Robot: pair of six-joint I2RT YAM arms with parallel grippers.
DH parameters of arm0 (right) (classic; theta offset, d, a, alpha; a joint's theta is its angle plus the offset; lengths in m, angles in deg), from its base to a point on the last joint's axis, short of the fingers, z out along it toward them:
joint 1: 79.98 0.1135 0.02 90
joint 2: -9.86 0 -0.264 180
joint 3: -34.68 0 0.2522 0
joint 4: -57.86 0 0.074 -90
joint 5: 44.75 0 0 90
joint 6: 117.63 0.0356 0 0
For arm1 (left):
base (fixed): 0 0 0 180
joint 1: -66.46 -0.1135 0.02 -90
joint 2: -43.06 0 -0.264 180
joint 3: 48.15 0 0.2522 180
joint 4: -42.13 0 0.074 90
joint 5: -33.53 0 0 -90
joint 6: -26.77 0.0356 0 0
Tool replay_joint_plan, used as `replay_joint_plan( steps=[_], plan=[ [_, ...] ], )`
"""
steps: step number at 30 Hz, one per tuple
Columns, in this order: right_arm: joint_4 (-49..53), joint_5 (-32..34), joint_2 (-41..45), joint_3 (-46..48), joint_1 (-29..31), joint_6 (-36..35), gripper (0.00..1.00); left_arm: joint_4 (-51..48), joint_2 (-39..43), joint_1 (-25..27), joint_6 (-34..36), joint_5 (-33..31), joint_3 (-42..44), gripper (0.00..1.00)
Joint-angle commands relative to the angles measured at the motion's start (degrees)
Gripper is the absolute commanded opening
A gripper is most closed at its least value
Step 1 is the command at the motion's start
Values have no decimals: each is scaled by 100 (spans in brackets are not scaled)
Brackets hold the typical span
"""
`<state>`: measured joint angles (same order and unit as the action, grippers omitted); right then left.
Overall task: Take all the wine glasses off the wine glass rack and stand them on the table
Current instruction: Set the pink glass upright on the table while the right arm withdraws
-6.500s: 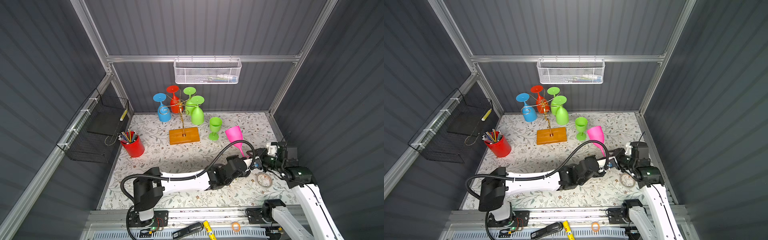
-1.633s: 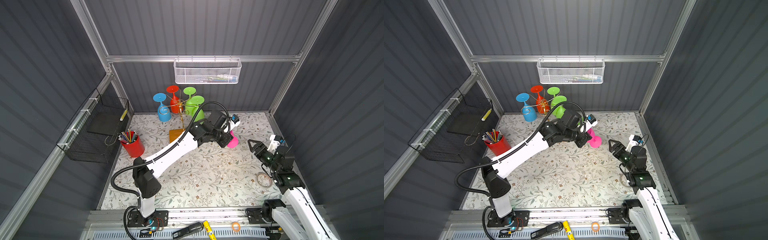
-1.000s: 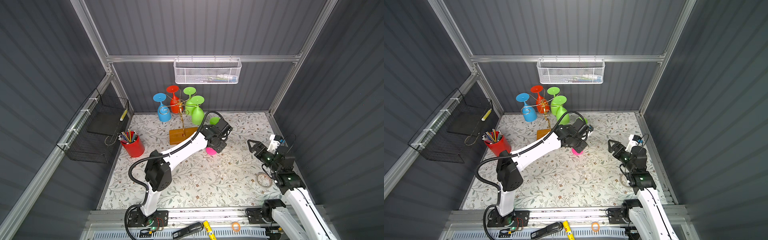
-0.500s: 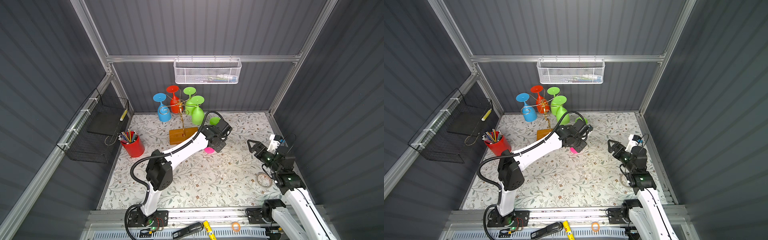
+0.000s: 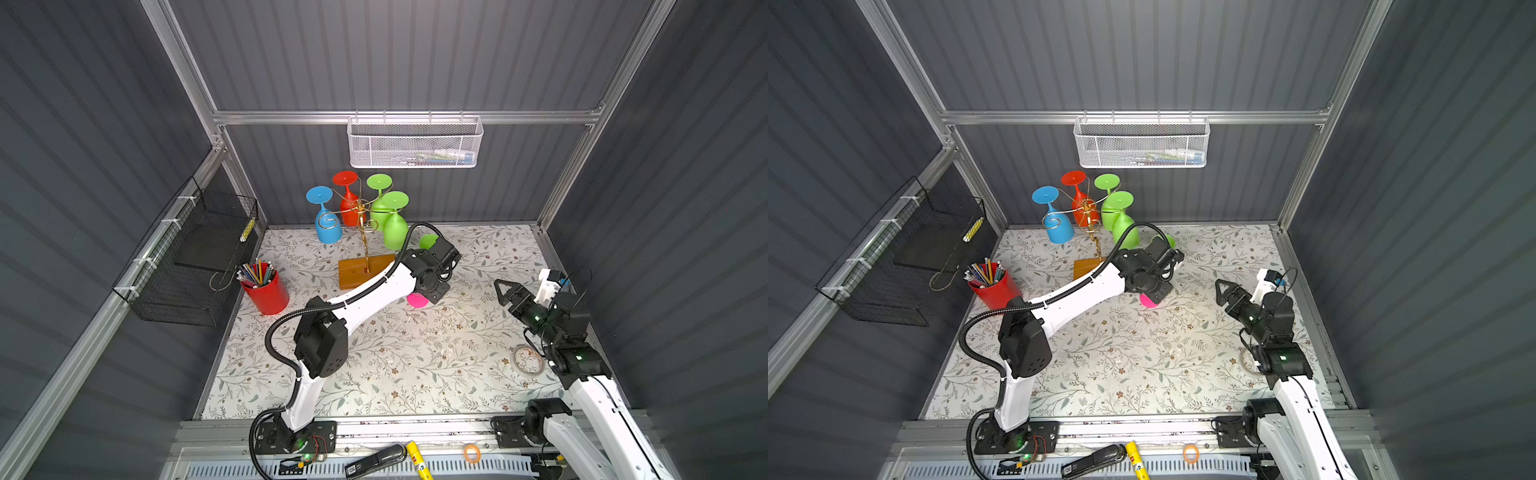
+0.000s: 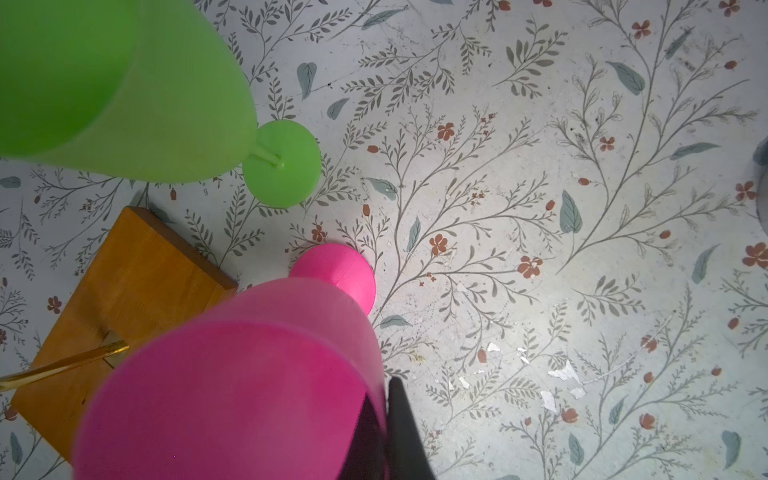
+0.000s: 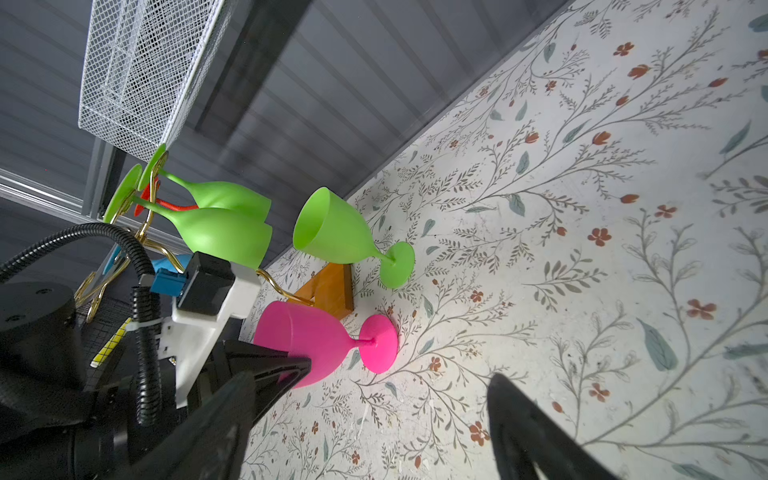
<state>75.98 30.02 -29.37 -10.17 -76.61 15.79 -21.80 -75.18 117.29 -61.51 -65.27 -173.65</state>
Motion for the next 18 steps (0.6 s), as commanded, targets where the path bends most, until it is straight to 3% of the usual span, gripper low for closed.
replay_joint_plan(
  steps=[1, 11, 18],
  plan=[
    [-58, -64, -2, 26, 12, -97, 88, -42, -155, -39, -13, 144, -71, 10],
    [-59, -68, 15, 13, 5, -97, 88, -251, -261, -65, 103, 28, -452, 49],
    [3, -68, 53, -28, 6, -114, 88, -329, -319, -80, 144, 27, -711, 59]
  ],
)
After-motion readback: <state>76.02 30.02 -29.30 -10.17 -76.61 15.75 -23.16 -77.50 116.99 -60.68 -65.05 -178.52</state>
